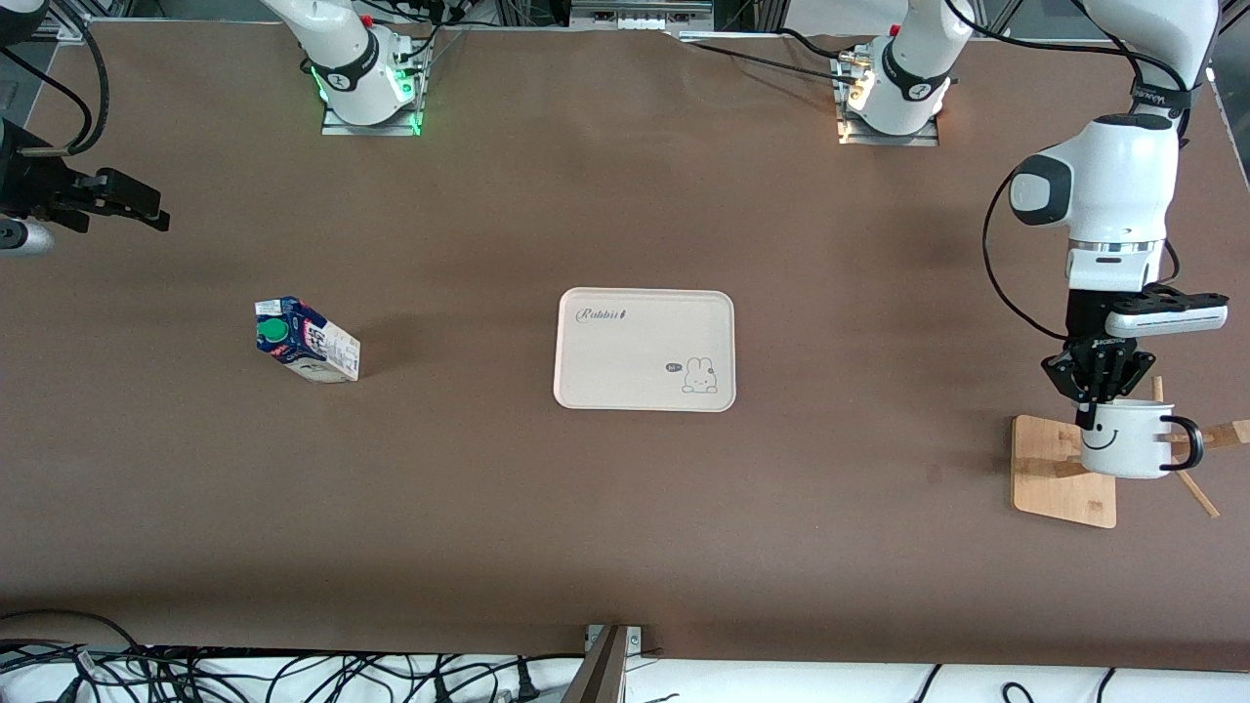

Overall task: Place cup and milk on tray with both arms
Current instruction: 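Lift the white mug off the mug tree with the left gripper, then carry the white mug over the white tray with the left gripper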

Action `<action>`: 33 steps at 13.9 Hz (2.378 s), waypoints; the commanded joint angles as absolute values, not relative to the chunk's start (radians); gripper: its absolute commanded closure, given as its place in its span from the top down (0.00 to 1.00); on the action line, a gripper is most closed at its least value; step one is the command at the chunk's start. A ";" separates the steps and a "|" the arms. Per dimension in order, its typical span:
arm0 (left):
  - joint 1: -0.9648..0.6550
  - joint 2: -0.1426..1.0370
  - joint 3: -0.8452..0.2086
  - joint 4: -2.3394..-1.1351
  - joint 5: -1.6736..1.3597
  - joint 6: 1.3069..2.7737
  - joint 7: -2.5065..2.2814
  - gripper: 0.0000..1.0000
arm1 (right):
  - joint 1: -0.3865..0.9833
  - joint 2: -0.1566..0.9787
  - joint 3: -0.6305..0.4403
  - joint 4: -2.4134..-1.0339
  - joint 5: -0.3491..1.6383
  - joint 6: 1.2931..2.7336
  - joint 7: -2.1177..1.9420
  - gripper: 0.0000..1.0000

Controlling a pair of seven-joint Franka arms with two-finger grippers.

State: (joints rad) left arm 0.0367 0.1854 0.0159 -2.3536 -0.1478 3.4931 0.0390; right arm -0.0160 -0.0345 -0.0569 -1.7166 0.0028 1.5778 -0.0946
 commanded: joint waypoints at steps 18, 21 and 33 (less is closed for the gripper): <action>0.031 0.025 -0.061 -2.381 -0.150 3.220 0.032 0.00 | -0.028 -0.026 -0.052 -1.697 0.006 1.559 -0.092 1.00; 0.031 -0.003 -0.120 -2.362 -0.149 3.006 0.029 0.00 | -0.028 -0.026 -0.052 -1.697 0.006 1.559 -0.092 1.00; -0.204 0.300 -0.201 -1.910 0.110 2.116 -0.270 0.00 | -0.028 -0.026 -0.052 -1.697 0.008 1.555 -0.092 1.00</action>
